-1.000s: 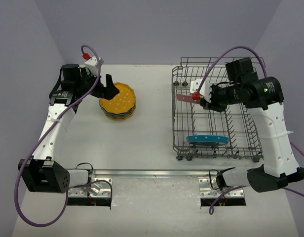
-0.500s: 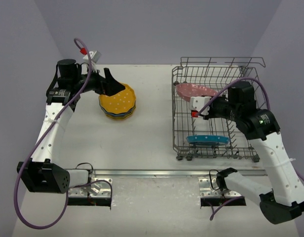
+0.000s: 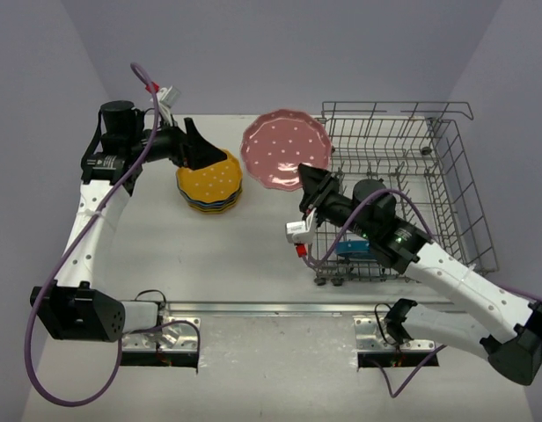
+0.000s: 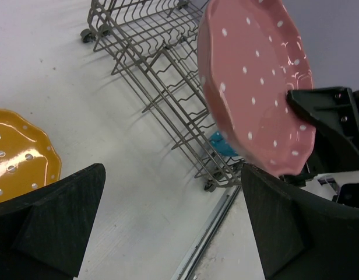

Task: Unload the plates from the dish rack

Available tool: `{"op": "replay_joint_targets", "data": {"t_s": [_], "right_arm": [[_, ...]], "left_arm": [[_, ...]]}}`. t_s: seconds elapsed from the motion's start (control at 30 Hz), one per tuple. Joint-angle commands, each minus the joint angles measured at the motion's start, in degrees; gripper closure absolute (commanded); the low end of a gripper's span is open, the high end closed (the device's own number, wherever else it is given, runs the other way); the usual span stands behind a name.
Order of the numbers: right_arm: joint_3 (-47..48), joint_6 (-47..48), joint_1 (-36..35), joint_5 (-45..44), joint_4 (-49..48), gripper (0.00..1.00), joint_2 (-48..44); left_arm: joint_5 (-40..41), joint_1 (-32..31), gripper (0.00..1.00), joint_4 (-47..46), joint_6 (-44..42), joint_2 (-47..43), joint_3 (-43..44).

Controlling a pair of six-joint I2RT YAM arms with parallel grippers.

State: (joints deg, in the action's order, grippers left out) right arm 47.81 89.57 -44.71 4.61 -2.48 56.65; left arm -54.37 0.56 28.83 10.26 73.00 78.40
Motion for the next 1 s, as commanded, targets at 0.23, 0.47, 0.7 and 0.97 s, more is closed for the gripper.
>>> {"op": "replay_joint_targets", "data": {"t_s": [0.23,0.47,0.7,0.97], "right_arm": [[-6.3,17.9,-10.2,1.5,-33.6,1.0,3.0],[-4.8,17.6,-11.4,-0.7,-37.5,1.0,9.0],[-3.7,15.4,-11.4,-3.9,-36.6,1.0,11.0],[-0.9,10.4,-11.4,-11.6,-27.6,0.25,11.0]], "left_arm": [[-8.7,0.1,0.16,-0.4,0.4,3.4,0.2],[-15.0,0.1,0.45,6.4,-8.2,6.6,-1.0],[-14.6,0.1,1.0,16.7,-18.5,9.3,-0.5],[-17.6,6.5,1.0,10.0,-13.0,12.3,-1.3]]}}
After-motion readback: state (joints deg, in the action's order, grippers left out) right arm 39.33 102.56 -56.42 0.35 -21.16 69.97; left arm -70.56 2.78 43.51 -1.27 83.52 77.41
